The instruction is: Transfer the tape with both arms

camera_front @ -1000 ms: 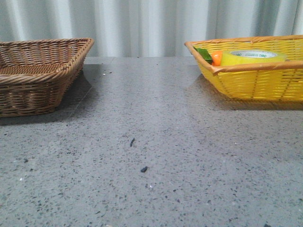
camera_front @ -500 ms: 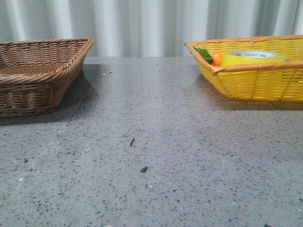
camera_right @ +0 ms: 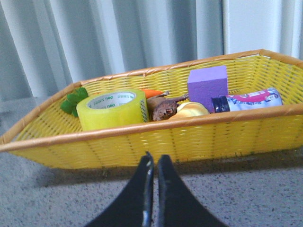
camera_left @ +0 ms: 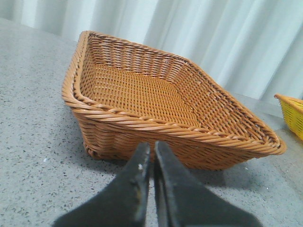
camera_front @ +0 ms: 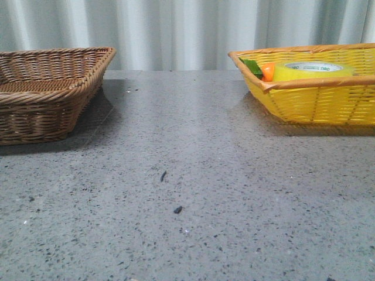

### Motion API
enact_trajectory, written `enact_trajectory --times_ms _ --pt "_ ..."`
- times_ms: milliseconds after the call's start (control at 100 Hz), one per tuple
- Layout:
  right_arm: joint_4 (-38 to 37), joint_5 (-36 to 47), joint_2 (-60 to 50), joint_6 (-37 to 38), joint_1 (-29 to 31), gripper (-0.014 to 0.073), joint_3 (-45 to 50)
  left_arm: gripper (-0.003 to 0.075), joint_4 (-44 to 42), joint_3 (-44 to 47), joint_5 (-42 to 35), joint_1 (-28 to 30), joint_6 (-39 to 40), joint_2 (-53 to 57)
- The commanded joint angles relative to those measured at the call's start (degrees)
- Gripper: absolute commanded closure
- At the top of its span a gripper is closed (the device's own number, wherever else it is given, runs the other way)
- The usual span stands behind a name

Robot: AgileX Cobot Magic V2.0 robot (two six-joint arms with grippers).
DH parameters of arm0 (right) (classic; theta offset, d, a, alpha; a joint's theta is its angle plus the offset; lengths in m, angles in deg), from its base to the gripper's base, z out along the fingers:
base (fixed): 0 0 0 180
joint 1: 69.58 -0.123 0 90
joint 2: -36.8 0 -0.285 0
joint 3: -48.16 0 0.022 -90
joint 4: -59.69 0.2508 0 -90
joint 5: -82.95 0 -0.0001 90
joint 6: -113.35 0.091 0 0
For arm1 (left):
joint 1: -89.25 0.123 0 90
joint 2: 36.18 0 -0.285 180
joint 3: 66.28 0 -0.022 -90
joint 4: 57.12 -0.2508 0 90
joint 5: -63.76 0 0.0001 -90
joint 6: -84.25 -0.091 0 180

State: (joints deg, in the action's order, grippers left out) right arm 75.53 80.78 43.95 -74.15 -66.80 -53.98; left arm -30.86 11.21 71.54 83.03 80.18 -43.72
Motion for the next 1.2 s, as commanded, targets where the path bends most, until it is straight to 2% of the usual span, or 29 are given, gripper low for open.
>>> enact_trajectory --times_ms 0,400,490,580,640,880,1010,1190 --pt "2.27 5.29 -0.95 -0.12 0.47 0.0655 1.28 0.0741 0.8 0.36 -4.59 0.13 -0.04 1.57" --pt "7.91 4.4 -0.95 -0.12 0.47 0.0655 1.28 0.0741 0.8 0.36 -5.45 0.13 -0.04 1.57" --pt "14.03 4.77 -0.95 -0.12 0.47 0.0655 1.28 0.0741 1.84 0.36 -6.08 0.13 -0.04 1.57" --pt "24.26 4.77 -0.95 -0.12 0.47 0.0655 1.28 0.0741 6.68 0.36 -7.78 0.13 -0.04 1.57" --pt "27.12 4.2 -0.95 -0.12 0.47 0.0655 1.16 0.0741 9.86 0.36 -7.78 0.13 -0.04 1.57" --pt "26.99 2.48 -0.95 -0.12 0.47 0.0655 -0.78 0.0741 10.98 -1.83 -6.45 0.13 -0.04 1.57" --pt "25.79 0.86 -0.95 -0.86 0.47 0.0655 -4.48 0.0741 6.42 -6.24 -3.94 0.13 -0.15 0.65" --pt "13.58 -6.42 0.05 -1.33 0.47 0.0655 -13.96 0.0738 -4.06 -16.53 5.24 0.13 -0.15 -6.14"
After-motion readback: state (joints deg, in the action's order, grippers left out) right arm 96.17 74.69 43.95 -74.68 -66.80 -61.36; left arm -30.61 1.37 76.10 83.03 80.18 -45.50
